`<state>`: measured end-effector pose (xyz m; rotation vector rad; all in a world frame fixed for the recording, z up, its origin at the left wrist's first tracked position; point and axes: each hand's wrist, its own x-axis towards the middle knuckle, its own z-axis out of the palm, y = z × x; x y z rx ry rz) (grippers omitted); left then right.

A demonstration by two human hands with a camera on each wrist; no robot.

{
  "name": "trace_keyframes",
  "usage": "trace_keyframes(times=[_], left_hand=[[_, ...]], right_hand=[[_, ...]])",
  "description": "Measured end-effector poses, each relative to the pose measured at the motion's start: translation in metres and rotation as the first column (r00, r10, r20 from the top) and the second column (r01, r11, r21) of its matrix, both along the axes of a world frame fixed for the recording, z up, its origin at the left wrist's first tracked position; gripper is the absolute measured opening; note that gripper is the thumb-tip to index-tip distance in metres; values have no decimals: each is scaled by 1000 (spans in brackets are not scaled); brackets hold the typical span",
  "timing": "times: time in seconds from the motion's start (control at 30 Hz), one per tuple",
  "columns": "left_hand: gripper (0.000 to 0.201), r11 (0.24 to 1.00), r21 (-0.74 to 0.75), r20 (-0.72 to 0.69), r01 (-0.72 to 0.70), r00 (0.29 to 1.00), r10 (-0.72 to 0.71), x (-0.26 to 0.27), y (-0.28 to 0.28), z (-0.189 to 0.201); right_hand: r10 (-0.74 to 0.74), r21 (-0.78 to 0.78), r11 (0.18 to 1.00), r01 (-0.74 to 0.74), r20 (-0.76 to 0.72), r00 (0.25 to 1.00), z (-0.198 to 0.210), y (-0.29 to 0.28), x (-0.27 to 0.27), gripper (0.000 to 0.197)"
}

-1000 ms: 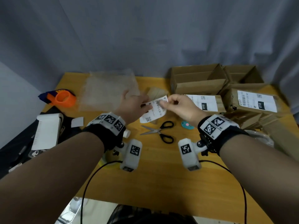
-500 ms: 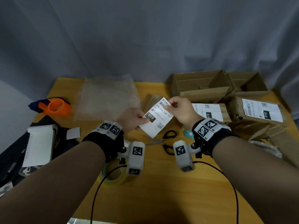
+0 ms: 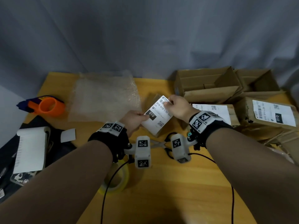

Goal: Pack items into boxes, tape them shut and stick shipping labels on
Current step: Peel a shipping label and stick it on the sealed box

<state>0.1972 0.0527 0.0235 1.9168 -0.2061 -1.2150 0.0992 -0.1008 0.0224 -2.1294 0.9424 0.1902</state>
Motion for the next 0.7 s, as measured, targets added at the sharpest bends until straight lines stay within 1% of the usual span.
trace_keyframes(times=[0.07, 0.13, 0.17, 0.23, 0.27, 0.33, 0.43, 0.47, 0.57, 0.63, 0.7], left_hand=[[19, 1000, 9, 81, 12, 997, -12, 4, 3, -1], [16, 998, 24, 127, 57, 990, -60, 8, 7, 0], [17, 997, 25, 130, 77, 988, -79, 11, 9, 1], [24, 994, 29, 123, 106, 987, -108, 15, 14, 2], [25, 993, 29, 124, 116, 985, -119, 16, 15, 4], [22, 991, 29, 127, 131, 983, -133, 15, 17, 6], [14, 986, 34, 150, 163, 975, -166, 11, 15, 8], [12, 986, 35, 156, 163, 974, -167, 9, 14, 8], [13, 988, 44, 166, 146, 975, -151, 7, 10, 3], [12, 990, 48, 179, 129, 974, -136, 6, 6, 1], [17, 991, 61, 207, 120, 970, -130, 5, 2, -2]], right_hand=[[2, -36, 999, -4, -38, 999, -4, 6, -5, 22], [-7, -85, 996, 3, -40, 999, -11, 13, -12, 24], [-16, -123, 992, 13, -23, 1000, -15, 17, -16, 26], [-40, -193, 980, 48, 43, 998, -18, 22, -20, 26], [-57, -176, 982, 71, 83, 995, -19, 23, -21, 23], [-90, -78, 992, 103, 151, 984, -19, 25, -20, 17], [-97, -35, 994, 106, 189, 977, -16, 25, -15, 9], [-96, -26, 994, 103, 196, 976, -15, 23, -12, 11], [-128, -12, 991, 131, 164, 978, -12, 18, -7, 36], [-173, -5, 984, 177, 183, 968, -14, 15, -5, 44], [-205, 9, 978, 207, 203, 958, -18, 12, -5, 47]])
